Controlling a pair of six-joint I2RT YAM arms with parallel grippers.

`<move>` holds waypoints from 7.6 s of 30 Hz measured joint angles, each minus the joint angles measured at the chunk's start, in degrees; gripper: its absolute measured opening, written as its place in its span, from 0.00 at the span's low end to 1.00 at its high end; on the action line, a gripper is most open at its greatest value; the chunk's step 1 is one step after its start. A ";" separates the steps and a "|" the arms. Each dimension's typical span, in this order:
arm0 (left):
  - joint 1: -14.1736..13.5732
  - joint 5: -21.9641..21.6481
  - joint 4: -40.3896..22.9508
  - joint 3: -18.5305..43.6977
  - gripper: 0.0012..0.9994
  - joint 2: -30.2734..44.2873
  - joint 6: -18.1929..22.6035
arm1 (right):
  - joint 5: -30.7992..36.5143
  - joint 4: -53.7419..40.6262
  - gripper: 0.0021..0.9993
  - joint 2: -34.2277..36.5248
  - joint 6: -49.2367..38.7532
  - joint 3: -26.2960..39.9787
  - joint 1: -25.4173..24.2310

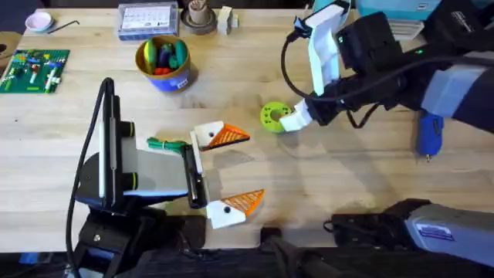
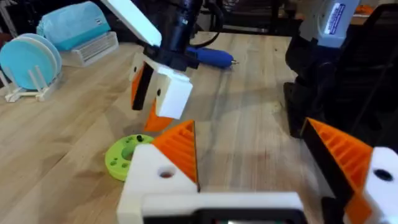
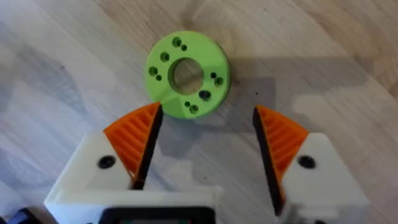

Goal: Pick up the gripper from the table and insert it into the empty holder that is missing its gripper. Then pick up a screw, insert it into the mounting hole, and use the screwdriver to tighten it. Finally, clean up the table by picking up the vegetable and placing it into the bucket.

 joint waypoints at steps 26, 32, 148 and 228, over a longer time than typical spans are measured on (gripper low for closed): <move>0.00 0.00 0.00 0.00 0.99 0.00 0.00 | 0.94 5.04 0.45 7.75 1.51 0.00 2.38; 0.00 0.00 0.00 0.00 0.99 0.00 0.00 | 0.90 5.86 0.37 8.35 1.53 0.00 2.41; 0.00 0.26 -0.17 0.00 0.99 0.00 0.00 | 4.76 -3.59 0.00 -3.59 4.40 10.17 6.73; 0.00 0.87 -0.32 0.00 0.99 0.00 0.00 | 4.14 -19.77 0.00 3.66 8.85 34.32 36.52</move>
